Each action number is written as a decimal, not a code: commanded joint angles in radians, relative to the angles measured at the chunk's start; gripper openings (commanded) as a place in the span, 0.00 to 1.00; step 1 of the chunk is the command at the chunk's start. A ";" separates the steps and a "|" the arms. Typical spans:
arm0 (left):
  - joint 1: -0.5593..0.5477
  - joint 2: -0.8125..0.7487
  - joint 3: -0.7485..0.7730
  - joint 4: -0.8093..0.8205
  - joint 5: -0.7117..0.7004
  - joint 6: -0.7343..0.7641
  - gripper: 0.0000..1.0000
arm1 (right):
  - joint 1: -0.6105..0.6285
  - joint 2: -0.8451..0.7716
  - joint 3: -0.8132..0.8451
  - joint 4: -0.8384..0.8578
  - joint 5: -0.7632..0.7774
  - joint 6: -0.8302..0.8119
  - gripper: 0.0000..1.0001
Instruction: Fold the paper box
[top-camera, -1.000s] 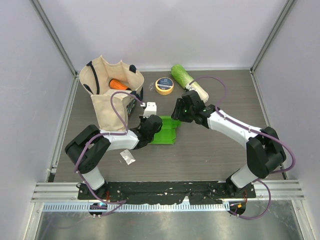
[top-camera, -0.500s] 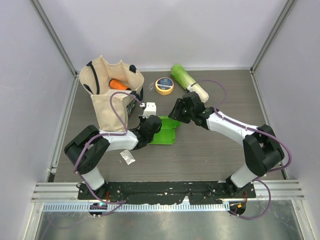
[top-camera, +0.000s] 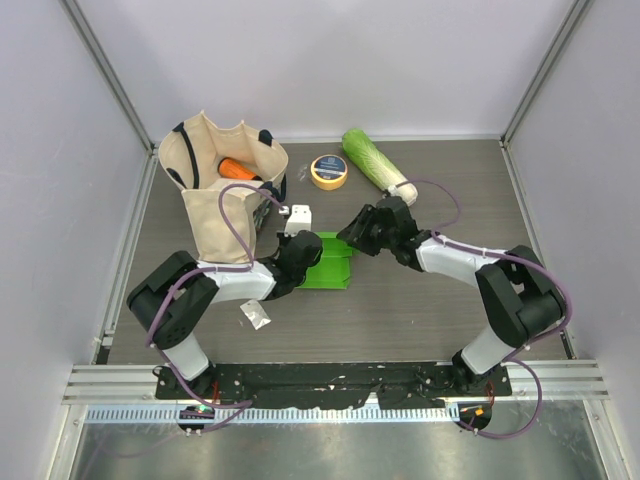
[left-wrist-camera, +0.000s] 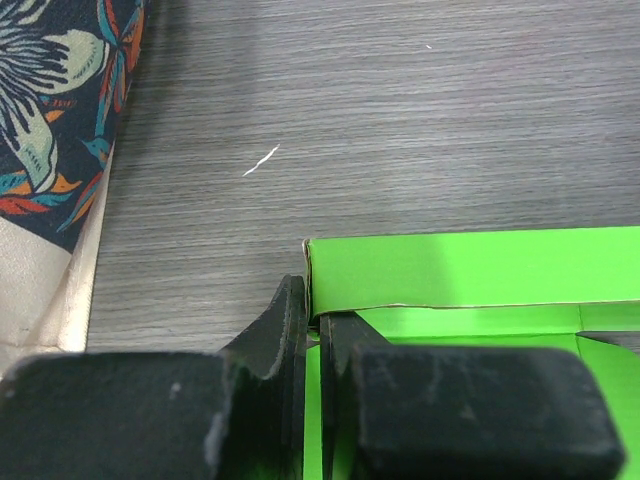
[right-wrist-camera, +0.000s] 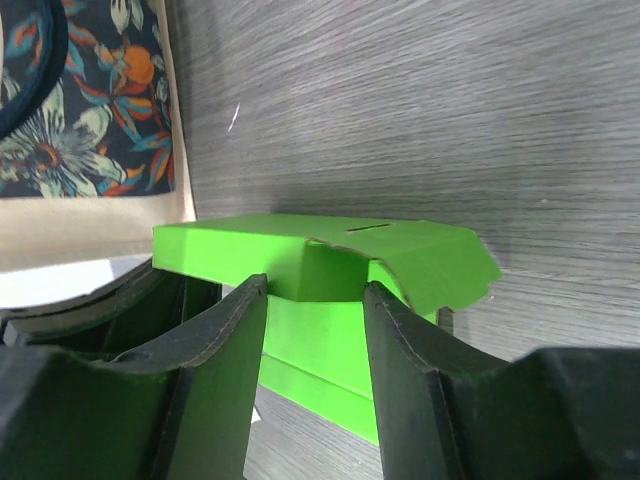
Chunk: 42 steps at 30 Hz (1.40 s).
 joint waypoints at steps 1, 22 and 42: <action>-0.001 -0.042 -0.011 0.038 -0.020 0.014 0.00 | -0.054 -0.015 -0.081 0.265 -0.084 0.165 0.48; 0.000 -0.030 -0.009 0.038 -0.019 0.011 0.00 | -0.002 -0.175 0.055 -0.226 0.067 -0.206 0.58; -0.001 -0.030 -0.008 0.041 -0.017 0.012 0.00 | -0.002 0.008 0.156 -0.126 -0.029 -0.136 0.49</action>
